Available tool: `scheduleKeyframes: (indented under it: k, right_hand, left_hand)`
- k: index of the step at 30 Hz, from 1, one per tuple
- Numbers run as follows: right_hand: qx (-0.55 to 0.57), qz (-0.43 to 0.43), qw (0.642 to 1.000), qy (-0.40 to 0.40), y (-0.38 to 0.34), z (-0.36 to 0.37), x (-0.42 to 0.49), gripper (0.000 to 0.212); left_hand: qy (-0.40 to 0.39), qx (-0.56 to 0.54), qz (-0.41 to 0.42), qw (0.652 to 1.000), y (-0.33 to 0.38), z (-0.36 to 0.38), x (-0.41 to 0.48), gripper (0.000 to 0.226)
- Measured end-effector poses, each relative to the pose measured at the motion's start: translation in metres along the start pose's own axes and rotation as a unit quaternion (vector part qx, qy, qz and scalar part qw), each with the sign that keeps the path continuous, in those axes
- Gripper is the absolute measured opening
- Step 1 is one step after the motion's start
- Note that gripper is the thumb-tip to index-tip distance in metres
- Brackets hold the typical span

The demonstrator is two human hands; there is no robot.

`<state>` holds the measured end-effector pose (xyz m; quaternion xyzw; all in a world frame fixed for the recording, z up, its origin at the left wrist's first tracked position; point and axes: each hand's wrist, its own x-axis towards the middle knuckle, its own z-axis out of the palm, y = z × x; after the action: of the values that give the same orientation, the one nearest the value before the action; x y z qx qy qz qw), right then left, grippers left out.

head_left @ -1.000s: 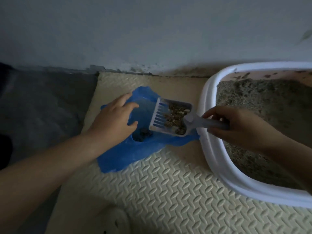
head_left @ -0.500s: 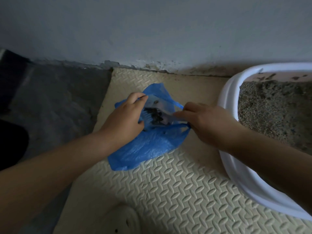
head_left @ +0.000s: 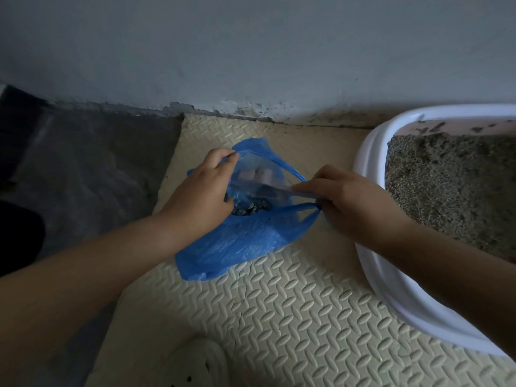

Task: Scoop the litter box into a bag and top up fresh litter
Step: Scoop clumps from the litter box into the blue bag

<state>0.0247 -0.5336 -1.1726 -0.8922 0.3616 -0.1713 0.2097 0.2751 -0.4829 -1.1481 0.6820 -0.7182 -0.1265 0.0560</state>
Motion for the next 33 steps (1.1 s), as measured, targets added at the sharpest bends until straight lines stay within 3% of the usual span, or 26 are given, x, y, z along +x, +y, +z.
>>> scheduleKeyframes:
  k: [6,9,16,21,27,33]
  right_hand:
    - [0.188,0.138,0.970,-0.062,0.000,-0.031,-0.016,0.039]
    - [0.220,0.185,0.956,-0.062,0.007,-0.048,-0.031,0.040]
    - [0.352,0.268,0.897,0.012,0.028,-0.086,-0.085,0.038]
    - [0.380,0.349,0.854,0.066,0.047,-0.107,-0.134,0.036]
    - [0.325,0.447,0.827,0.106,0.065,-0.129,-0.194,0.027]
    - [0.095,0.502,0.855,0.091,0.085,-0.121,-0.223,0.014]
  left_hand:
    - [-0.004,0.010,-0.008,1.000,0.004,-0.003,0.001,0.076]
    - [0.000,0.011,-0.010,1.000,0.008,-0.004,0.003,0.069]
    - [0.029,0.001,0.022,0.999,0.037,0.001,0.015,0.059]
    - [-0.003,-0.031,0.085,0.996,0.088,0.018,0.031,0.058]
    - [-0.021,-0.011,0.182,0.983,0.159,0.046,0.047,0.062]
    - [-0.076,0.015,0.159,0.984,0.194,0.076,0.079,0.075]
